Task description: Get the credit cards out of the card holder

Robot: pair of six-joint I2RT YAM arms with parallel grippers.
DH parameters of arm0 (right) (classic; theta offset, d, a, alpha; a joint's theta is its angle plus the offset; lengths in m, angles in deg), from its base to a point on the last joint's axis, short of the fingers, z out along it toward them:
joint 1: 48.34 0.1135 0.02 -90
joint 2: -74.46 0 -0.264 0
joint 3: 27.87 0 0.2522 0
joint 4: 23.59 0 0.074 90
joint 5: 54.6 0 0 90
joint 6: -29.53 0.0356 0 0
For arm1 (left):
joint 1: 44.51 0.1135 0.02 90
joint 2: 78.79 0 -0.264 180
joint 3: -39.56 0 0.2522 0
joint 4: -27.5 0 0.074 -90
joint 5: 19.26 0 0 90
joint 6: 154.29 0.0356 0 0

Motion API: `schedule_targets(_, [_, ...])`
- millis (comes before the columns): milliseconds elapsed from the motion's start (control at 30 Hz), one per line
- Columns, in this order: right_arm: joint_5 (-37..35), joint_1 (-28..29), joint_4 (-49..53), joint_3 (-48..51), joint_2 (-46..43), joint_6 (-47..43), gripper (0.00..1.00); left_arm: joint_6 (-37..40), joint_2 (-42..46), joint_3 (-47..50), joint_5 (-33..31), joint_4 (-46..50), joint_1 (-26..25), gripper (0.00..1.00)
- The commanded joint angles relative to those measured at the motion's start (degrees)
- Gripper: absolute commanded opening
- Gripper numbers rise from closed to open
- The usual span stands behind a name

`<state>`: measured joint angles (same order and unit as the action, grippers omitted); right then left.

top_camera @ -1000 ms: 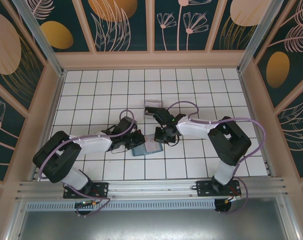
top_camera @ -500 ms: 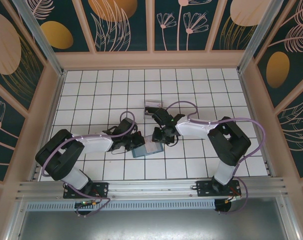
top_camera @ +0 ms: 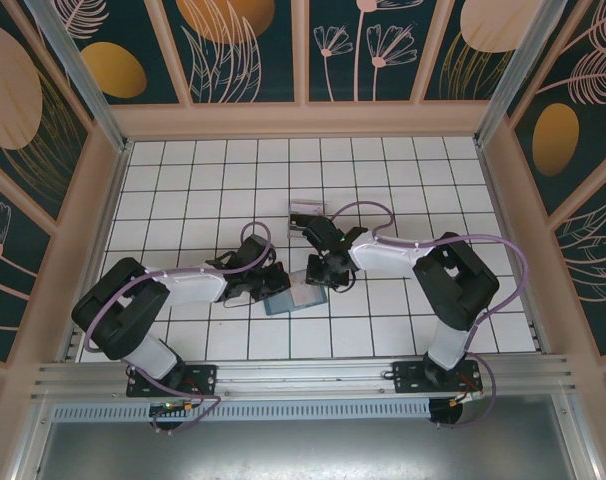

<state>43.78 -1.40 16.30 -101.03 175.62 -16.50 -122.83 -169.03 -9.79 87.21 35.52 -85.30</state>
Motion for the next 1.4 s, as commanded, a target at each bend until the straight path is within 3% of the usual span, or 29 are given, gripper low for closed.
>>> schedule_targets(0, [-1.3, 0.7, 3.0, 0.2, 2.8, 0.3, 0.26, 1.7, 1.6, -1.0, -0.7, 3.2, 0.3, 0.03])
schedule_targets(400, [-1.1, 0.6, 3.0, -0.2, 3.2, 0.0, 0.2, 2.5, 7.0, 0.2, -2.0, 5.7, 0.3, 0.05])
schedule_targets(667, [-0.8, 0.7, 2.7, -0.1, 3.4, -0.2, 0.19, -1.0, 4.0, 0.5, 4.4, -2.3, 0.3, 0.26])
schedule_targets(933, [-0.8, 0.6, 2.8, 0.0, 3.3, -0.3, 0.19, -1.0, 1.0, -0.4, 6.1, -3.0, 0.3, 0.32])
schedule_targets(1233, [-0.8, 0.6, 2.5, 0.2, 3.5, -0.3, 0.19, -0.5, -0.3, -0.2, 3.5, 1.1, 0.3, 0.33])
schedule_targets(1367, [-0.6, 0.6, 2.3, 0.2, 3.5, -0.3, 0.19, -1.0, -0.7, 0.5, 3.8, -1.8, 0.3, 0.3])
